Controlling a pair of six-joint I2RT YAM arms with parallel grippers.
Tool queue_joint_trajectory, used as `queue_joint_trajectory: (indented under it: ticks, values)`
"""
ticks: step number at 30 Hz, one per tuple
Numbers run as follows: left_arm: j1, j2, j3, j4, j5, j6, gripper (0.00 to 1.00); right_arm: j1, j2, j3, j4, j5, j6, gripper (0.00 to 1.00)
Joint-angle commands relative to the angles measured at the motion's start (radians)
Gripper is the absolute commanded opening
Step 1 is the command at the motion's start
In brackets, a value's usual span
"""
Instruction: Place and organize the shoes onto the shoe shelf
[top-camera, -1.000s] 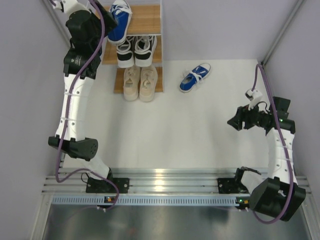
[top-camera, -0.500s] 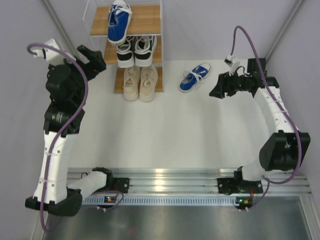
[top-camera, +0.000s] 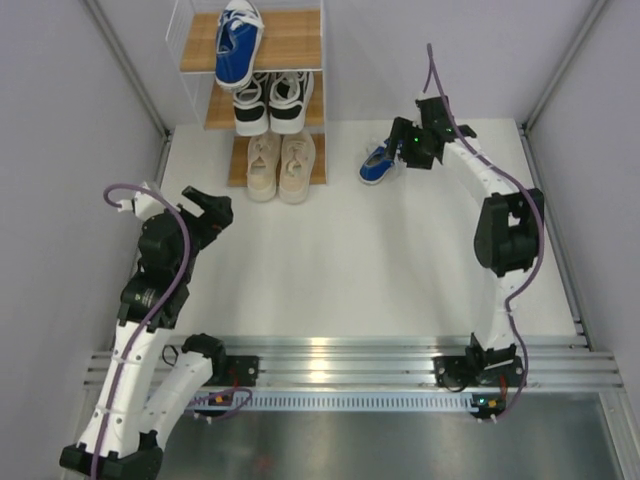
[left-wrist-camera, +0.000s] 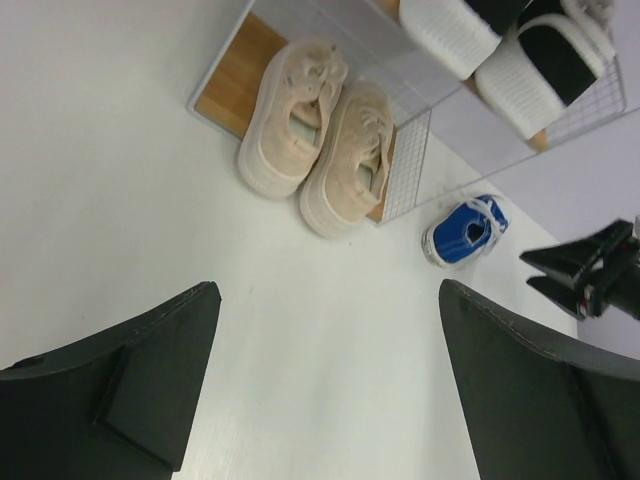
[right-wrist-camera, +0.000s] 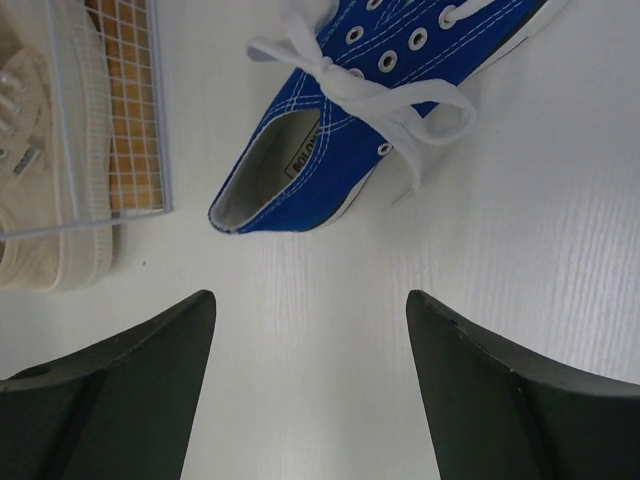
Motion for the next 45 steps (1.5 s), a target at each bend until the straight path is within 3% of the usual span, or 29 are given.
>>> queue_joint_trajectory:
  ticks: [1,7,12,13,18,20,23,27,34,37,41,45]
  values:
    - [0.004,-0.040,-0.057,-0.001,0.075,-0.129,0.96,0.043,0.089,0.109,0.054,0.139,0.100,0.78]
    - [0.003,-0.050,-0.072,-0.044,0.128,-0.147,0.96,0.063,0.223,0.189,0.118,0.245,0.135,0.76]
    - [0.003,-0.033,-0.074,-0.052,0.186,-0.138,0.96,0.075,0.297,0.208,0.127,0.283,0.135,0.68]
    - [0.003,-0.031,-0.077,-0.052,0.196,-0.138,0.96,0.074,0.308,0.196,0.144,0.271,0.123,0.63]
    - [0.003,0.019,-0.092,-0.048,0.268,-0.131,0.96,0.068,0.283,0.131,0.184,0.156,0.008,0.15]
    - [0.003,0.039,-0.101,-0.044,0.318,-0.129,0.96,0.048,0.217,0.095,0.195,0.086,-0.089,0.01]
    - [0.003,0.082,-0.129,-0.007,0.427,-0.109,0.97,-0.009,0.078,-0.019,0.186,-0.152,-0.291,0.00]
    - [0.001,0.128,-0.233,0.156,0.555,-0.138,0.96,-0.112,-0.176,-0.252,0.140,-0.523,-0.541,0.00]
    - [-0.028,0.208,-0.339,0.381,0.674,-0.218,0.96,-0.162,-0.531,-0.576,-0.086,-0.706,-1.015,0.00]
    - [-0.080,0.257,-0.344,0.422,0.678,-0.230,0.96,-0.158,-0.660,-0.692,-0.101,-0.747,-1.069,0.00]
    - [-0.212,0.315,-0.360,0.592,0.636,-0.262,0.97,-0.132,-0.744,-0.748,-0.112,-0.760,-1.059,0.00]
    - [-0.417,0.381,-0.380,0.749,0.554,-0.316,0.98,-0.098,-0.797,-0.785,-0.031,-0.746,-0.864,0.00]
